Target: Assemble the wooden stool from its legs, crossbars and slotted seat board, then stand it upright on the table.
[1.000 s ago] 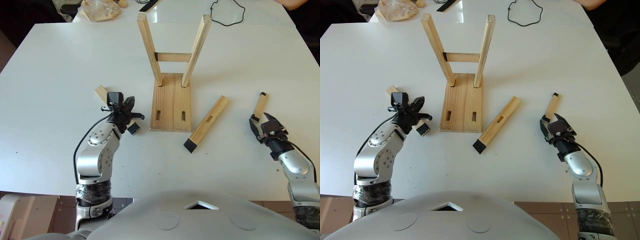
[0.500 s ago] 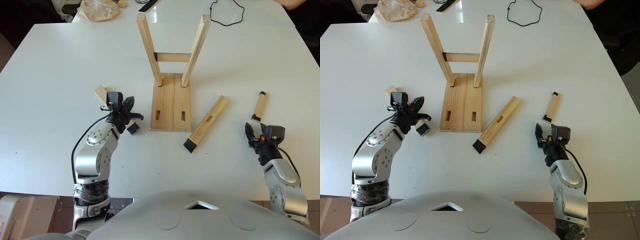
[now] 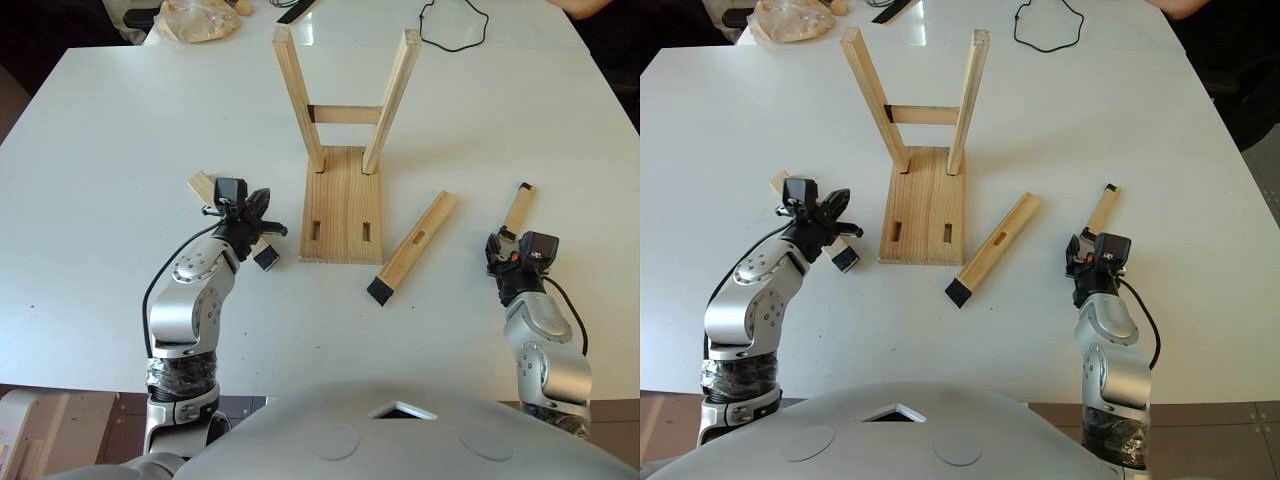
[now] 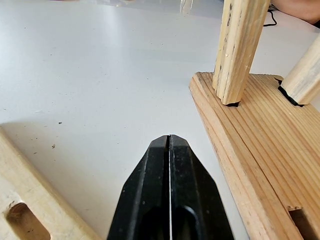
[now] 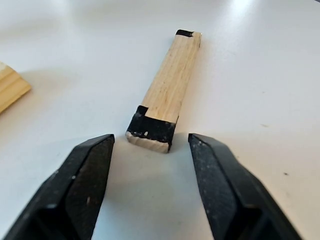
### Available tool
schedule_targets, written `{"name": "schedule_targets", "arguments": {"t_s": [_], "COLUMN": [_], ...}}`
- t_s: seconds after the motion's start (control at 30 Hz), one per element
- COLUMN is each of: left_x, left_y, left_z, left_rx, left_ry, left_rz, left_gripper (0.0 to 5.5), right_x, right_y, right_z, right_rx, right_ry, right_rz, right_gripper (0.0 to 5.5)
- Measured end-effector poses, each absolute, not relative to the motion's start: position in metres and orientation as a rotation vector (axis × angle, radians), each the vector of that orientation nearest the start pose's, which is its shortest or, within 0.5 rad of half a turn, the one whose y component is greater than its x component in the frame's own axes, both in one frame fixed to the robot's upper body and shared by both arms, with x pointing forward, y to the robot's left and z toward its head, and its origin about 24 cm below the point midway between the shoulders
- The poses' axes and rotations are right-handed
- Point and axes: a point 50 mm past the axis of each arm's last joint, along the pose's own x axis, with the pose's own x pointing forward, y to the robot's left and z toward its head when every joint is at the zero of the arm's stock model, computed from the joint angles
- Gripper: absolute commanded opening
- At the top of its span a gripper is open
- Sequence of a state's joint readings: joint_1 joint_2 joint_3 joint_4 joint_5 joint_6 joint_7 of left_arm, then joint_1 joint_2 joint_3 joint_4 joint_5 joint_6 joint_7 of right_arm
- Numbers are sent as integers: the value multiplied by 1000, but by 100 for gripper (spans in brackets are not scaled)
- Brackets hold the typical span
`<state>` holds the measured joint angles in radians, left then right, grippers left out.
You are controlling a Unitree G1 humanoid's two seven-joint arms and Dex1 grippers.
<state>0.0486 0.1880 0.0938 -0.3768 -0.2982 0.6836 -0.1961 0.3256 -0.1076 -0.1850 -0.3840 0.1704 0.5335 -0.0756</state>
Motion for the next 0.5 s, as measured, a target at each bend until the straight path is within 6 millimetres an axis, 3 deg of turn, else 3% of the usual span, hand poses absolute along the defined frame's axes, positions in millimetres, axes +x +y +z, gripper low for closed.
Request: {"name": "schedule_targets", "arguments": {"t_s": [0.13,0.5], "left_x": [233,234], "left_y": [177,176], "left_z": [61,58], "left_rx": [-125,-129], "left_ry": [334,334], "left_rz": [-212,-213], "left_gripper": [0,0], "right_x": [178,182], "right_y": [-226,-233], "right_z": [22,18], "right_rx": [-5,6], "right_ry": [448,460], "right_rz": [-285,-348], "right_gripper": [273,137]}}
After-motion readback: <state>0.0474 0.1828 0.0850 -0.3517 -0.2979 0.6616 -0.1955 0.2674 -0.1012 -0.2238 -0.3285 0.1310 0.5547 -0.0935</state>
